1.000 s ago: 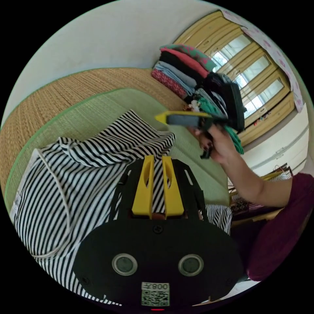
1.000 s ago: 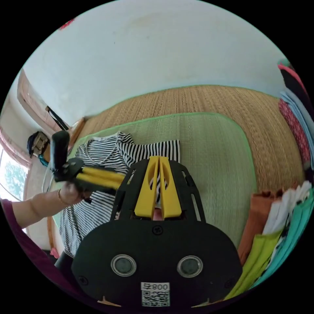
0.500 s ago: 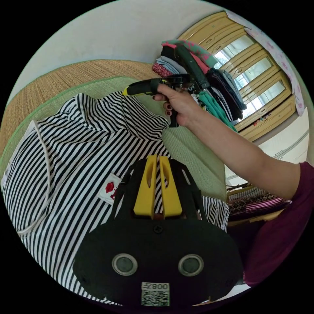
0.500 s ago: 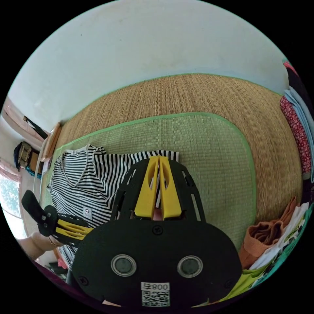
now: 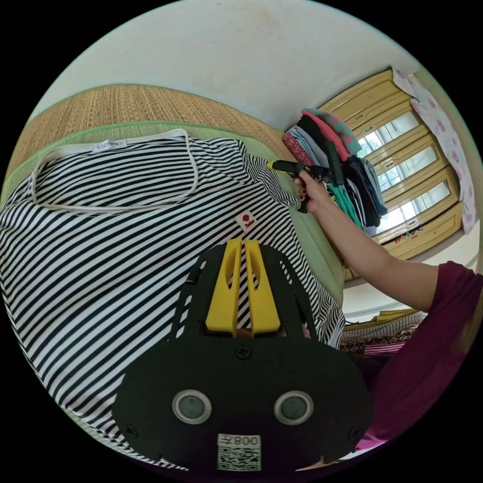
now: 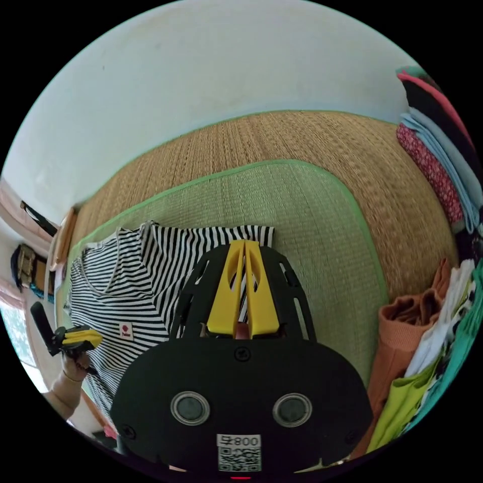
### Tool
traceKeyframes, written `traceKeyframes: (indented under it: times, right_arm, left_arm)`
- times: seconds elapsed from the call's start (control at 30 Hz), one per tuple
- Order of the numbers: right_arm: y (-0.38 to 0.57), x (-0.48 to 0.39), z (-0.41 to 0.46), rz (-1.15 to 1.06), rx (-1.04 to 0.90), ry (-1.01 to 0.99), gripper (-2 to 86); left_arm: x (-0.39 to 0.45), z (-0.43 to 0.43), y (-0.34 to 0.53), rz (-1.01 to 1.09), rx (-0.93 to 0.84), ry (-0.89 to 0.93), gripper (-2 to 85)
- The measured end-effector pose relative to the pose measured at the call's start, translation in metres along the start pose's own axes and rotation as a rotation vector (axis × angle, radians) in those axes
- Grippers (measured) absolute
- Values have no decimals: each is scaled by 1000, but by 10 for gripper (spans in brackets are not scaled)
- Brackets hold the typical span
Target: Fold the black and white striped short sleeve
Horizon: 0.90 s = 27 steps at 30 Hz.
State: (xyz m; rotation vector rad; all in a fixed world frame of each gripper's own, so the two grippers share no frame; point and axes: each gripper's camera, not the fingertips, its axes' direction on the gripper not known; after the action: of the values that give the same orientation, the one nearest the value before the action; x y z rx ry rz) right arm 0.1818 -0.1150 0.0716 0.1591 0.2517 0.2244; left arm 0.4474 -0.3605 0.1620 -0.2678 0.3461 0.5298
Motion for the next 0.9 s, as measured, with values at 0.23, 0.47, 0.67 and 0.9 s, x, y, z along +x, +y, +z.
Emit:
traceKeyframes:
  times: [0.23,0.47,0.67,0.9]
  right_arm:
    - [43,-30,-63,-24,134,-134,-1]
    - [62,-62,-56,-73,-1,-38,-1]
    - [50,-137,-90,-180,60,-99,1]
    - [47,-324,-93,-511,0,-385,16]
  left_arm:
    - [-34,-35,80,-61,101,-32,13]
    - [-81,-101,207,-288,233,-188,36]
    - [-131,-175,319,-544,448,-431,77]
    - [-211,-178,359,-649,513,-279,55]
